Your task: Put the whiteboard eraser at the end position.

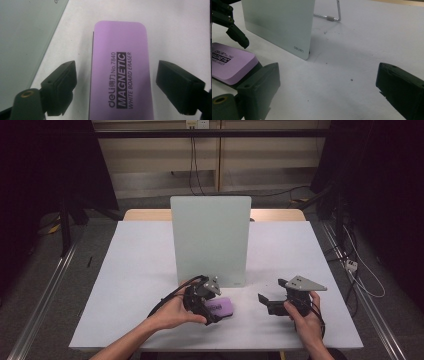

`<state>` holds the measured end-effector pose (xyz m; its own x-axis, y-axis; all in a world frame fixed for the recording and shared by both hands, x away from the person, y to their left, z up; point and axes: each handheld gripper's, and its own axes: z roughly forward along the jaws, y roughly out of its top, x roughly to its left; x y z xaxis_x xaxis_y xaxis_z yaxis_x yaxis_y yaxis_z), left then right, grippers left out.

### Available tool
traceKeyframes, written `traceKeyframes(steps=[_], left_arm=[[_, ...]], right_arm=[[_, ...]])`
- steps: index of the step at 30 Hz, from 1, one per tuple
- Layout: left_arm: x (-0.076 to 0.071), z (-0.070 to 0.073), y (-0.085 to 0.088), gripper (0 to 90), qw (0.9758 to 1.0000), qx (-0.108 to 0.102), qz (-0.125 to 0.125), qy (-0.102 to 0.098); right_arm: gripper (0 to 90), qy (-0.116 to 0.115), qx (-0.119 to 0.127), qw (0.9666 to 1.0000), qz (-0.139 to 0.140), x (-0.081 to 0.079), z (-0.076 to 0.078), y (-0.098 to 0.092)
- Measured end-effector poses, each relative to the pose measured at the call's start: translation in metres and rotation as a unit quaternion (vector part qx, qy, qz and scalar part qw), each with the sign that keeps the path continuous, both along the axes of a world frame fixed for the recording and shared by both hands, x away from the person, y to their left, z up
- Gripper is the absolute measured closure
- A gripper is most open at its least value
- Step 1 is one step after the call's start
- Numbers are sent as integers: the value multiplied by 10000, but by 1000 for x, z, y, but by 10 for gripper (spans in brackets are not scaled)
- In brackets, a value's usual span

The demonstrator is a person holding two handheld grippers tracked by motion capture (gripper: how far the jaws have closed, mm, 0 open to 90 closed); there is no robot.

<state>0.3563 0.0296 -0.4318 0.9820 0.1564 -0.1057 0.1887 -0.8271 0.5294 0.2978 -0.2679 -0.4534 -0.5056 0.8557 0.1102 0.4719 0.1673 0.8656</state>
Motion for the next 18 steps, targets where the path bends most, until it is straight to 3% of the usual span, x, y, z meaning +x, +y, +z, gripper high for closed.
traceKeyframes(steps=[1,3,5,6,8,14,16,18], left_arm=[[0,1,0,154,9999,80,45,-119],[1,1,1,117,10000,-61,50,-33],[1,3,2,97,9998,30,112,-156],[1,1,2,93,9997,-199,112,-94],[2,2,2,80,9994,-302,148,-36],[3,6,6,73,9990,-418,143,-38],[3,8,7,70,9985,-496,229,-86],[4,13,9,67,9983,-441,331,-210]], right_arm=[[55,-7,-4,10000,5,0,0,0],[55,-9,-8,10000,15,0,0,0],[55,-10,-8,10000,16,0,0,0],[55,-10,-7,10000,15,0,0,0],[55,-9,-3,10000,10,0,0,0],[55,-12,-7,10000,16,0,0,1],[55,-10,-6,10000,17,0,0,1],[55,-13,-7,10000,23,0,0,1]])
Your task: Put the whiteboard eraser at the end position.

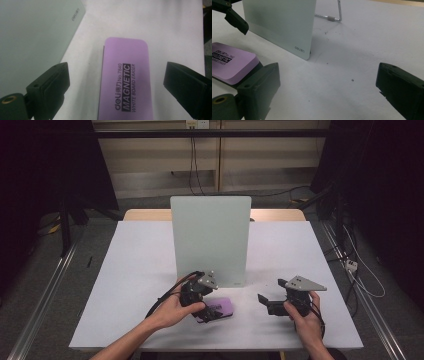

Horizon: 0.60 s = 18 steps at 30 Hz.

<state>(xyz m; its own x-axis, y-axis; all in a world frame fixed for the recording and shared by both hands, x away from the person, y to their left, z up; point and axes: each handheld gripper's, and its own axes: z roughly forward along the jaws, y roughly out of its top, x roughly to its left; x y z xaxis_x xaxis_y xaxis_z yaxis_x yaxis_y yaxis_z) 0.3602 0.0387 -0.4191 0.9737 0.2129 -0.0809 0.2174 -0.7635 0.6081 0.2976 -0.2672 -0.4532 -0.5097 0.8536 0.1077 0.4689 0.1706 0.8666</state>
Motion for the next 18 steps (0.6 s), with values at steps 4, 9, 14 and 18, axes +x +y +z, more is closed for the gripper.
traceKeyframes(steps=[4,9,14,18], left_arm=[[5,4,6,66,9990,-354,256,51],[8,8,15,72,9970,-507,570,-148],[9,11,23,67,9947,-646,769,-223],[10,11,31,67,9927,-737,924,-252]], right_arm=[[55,1,3,10000,2,0,0,0],[55,1,2,10000,4,0,0,0],[55,1,4,10000,4,0,0,0],[55,3,7,10000,2,0,0,0]])
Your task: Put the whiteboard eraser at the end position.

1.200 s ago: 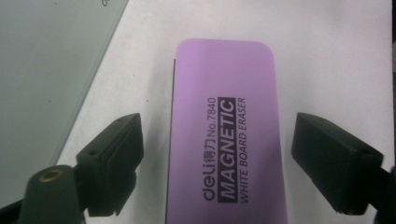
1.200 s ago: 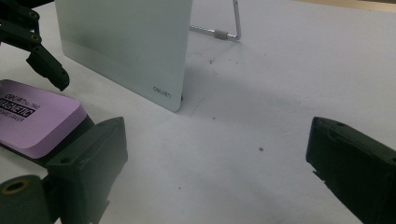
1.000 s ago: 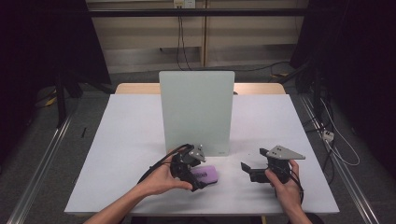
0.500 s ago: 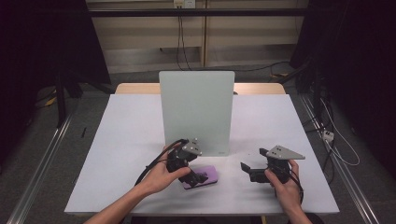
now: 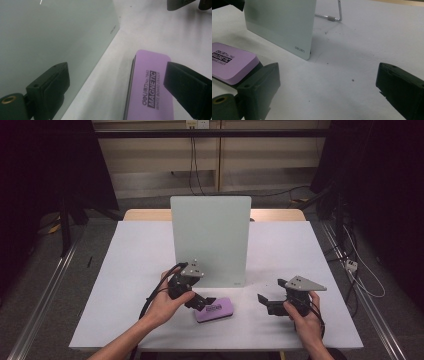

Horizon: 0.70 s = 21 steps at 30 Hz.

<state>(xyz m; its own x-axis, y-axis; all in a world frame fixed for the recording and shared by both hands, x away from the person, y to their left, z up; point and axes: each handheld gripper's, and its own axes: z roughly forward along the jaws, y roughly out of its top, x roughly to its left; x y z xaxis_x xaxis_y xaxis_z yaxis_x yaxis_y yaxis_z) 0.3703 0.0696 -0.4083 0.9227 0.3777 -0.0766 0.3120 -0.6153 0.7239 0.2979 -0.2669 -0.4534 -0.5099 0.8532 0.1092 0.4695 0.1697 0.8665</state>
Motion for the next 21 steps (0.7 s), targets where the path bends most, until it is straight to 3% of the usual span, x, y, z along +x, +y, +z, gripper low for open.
traceKeyframes(steps=[3,4,6,7,11,15,18,21], left_arm=[[1,2,6,67,9997,-45,201,-122],[3,2,8,67,9998,-120,122,-121],[3,4,12,67,9992,-228,283,-137],[5,5,15,66,9992,-155,316,-212],[5,8,24,66,9983,-239,452,-294],[6,10,34,62,9961,-350,709,-401],[7,9,41,61,9946,-475,875,-294],[6,9,48,61,9928,-527,1014,-359]], right_arm=[[55,0,4,10000,1,0,0,1],[55,1,1,10000,4,0,0,1],[55,5,-3,10000,4,0,0,1],[55,5,-1,10000,1,1,0,1],[55,6,-2,10000,-3,1,0,1],[55,14,-9,10000,13,0,0,2],[55,16,-5,10000,6,0,-1,2],[55,13,-1,10000,10,0,0,1]])
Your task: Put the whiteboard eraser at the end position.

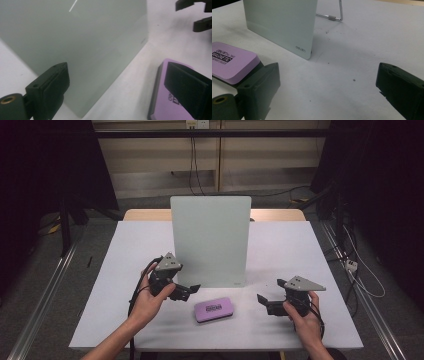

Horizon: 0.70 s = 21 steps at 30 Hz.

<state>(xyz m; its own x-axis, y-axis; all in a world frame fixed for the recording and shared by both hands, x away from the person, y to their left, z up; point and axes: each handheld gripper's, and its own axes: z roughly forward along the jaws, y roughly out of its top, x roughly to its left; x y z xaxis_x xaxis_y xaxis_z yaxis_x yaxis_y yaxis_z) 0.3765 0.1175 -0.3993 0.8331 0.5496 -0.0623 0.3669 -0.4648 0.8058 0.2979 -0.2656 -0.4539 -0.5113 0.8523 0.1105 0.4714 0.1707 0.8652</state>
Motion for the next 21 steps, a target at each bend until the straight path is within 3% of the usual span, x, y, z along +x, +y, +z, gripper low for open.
traceKeyframes(steps=[5,14,19,21], left_arm=[[-2,-4,12,64,9996,8,217,-174],[-7,-6,38,62,9985,-152,514,-116],[-11,-8,50,54,9985,-174,496,-136],[-14,-8,56,52,9980,-283,533,-180]], right_arm=[[55,0,-5,10000,5,0,0,0],[55,-5,-13,10000,-9,-1,0,-2],[55,-5,-18,10000,-5,-1,0,0],[55,-4,-29,10000,6,-1,0,0]])
